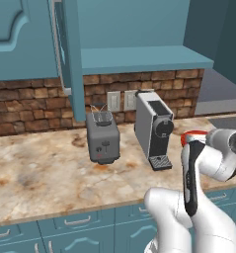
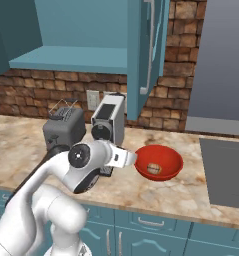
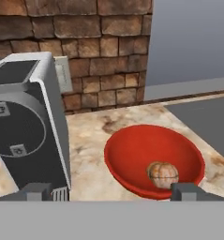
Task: Pick the tangerines from the cabinet and place them in one bowl. Pick the apple from the sink and place it in the other bowl.
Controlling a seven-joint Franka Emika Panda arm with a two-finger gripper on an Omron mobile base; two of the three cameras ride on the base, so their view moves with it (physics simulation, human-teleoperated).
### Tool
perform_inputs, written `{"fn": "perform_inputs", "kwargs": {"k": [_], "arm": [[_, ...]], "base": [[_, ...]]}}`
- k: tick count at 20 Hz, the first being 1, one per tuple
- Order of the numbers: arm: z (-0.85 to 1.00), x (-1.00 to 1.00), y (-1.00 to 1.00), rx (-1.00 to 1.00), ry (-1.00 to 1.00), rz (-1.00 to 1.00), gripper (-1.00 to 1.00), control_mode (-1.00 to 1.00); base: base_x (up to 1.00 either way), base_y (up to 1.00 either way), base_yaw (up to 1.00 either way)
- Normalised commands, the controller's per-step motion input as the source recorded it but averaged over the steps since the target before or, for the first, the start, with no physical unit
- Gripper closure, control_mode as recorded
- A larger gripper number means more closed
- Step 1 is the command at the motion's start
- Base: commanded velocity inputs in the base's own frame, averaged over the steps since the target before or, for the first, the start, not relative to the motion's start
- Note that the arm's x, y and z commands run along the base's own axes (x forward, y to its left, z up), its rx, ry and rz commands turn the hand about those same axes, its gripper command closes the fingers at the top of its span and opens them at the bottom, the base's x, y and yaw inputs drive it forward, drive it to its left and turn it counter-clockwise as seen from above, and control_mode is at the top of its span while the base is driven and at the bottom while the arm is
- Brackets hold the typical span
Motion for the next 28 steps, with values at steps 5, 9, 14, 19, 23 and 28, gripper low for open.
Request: {"fn": "perform_inputs", "kwargs": {"k": [5, 9, 14, 19, 23, 28], "arm": [[0.44, -0.11, 0.82, 0.0, 0.0, 0.05, -1.0, -1.0], [0.31, 0.0, 0.53, 0.0, 0.02, 0.01, -1.0, -1.0], [0.13, -0.18, 0.41, 0.0, 0.01, 0.08, -1.0, -1.0], [0.03, -0.22, 0.46, 0.0, 0.0, 0.23, -1.0, -1.0], [0.08, -0.01, 0.45, 0.0, 0.0, 0.05, -1.0, -1.0], [0.01, 0.0, 0.33, 0.0, 0.0, -0.12, -1.0, -1.0]], "base": [[0.0, 0.0, 0.0], [0.0, 0.0, 0.0], [0.0, 0.0, 0.0], [0.0, 0.0, 0.0], [0.0, 0.0, 0.0], [0.0, 0.0, 0.0]]}}
